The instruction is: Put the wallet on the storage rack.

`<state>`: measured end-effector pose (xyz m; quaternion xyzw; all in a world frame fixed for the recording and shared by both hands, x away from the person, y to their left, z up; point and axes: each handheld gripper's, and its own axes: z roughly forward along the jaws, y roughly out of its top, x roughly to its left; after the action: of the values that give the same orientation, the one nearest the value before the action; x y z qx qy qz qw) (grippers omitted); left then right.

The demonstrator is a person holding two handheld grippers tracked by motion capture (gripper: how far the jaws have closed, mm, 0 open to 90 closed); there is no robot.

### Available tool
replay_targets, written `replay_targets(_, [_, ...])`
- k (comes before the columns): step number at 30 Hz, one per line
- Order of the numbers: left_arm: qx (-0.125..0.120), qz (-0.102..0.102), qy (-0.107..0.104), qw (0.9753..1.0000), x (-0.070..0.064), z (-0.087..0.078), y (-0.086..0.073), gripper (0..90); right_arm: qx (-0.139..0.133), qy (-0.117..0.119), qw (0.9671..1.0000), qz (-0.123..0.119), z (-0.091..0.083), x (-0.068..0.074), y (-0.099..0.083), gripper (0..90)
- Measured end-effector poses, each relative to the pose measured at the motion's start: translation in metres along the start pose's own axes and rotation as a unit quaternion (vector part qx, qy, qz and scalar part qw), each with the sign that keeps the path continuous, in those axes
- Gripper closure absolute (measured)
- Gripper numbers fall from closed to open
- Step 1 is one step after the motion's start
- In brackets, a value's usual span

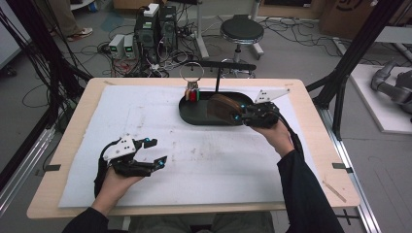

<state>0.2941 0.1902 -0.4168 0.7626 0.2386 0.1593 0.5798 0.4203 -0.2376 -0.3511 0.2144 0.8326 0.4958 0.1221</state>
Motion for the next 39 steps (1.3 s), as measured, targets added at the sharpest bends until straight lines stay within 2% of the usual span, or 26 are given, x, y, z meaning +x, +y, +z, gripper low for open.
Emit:
replay_targets(2, [0.001,0.008,-0.001,1.0000,0.000,0.000,0.000,28.1,0.003,-0.005,1.0000,-0.001,0.006,-0.003,0.002,67.7])
replay_targets(5, [0.001,0.004,-0.003,1.0000,0.001,-0.001,-0.001,28.1,0.013,-0.006,0.9999,0.007,0.014,-0.004,0.004,67.7])
replay_targets(6, [0.001,0.003,-0.003,1.0000,0.001,0.000,-0.001,28.1,0.012,-0.010,0.9999,0.002,0.017,-0.006,0.004,67.7])
replay_targets(7, [0.001,0.002,-0.004,1.0000,0.001,0.000,-0.001,28.1,0.015,-0.011,0.9998,0.008,0.019,-0.006,0.004,67.7])
replay_targets(14, [0.003,0.002,-0.006,1.0000,0.000,0.000,-0.001,28.1,0.030,-0.037,0.9987,0.018,0.034,-0.015,0.002,67.7])
replay_targets(18, [0.003,0.001,-0.008,1.0000,0.001,-0.001,-0.002,28.1,0.038,-0.054,0.9977,0.014,0.041,-0.019,0.002,67.7])
replay_targets(28, [0.004,0.002,-0.012,0.9999,0.000,0.001,-0.002,28.1,0.047,-0.072,0.9961,0.018,0.062,-0.022,0.001,67.7])
replay_targets(36, [0.003,0.000,-0.011,0.9999,0.000,0.000,-0.003,28.1,0.060,-0.098,0.9931,0.021,0.078,-0.025,0.000,67.6])
replay_targets(39, [0.004,-0.001,-0.012,0.9999,0.000,0.000,-0.003,28.1,0.064,-0.103,0.9921,0.031,0.083,-0.025,-0.003,67.6])
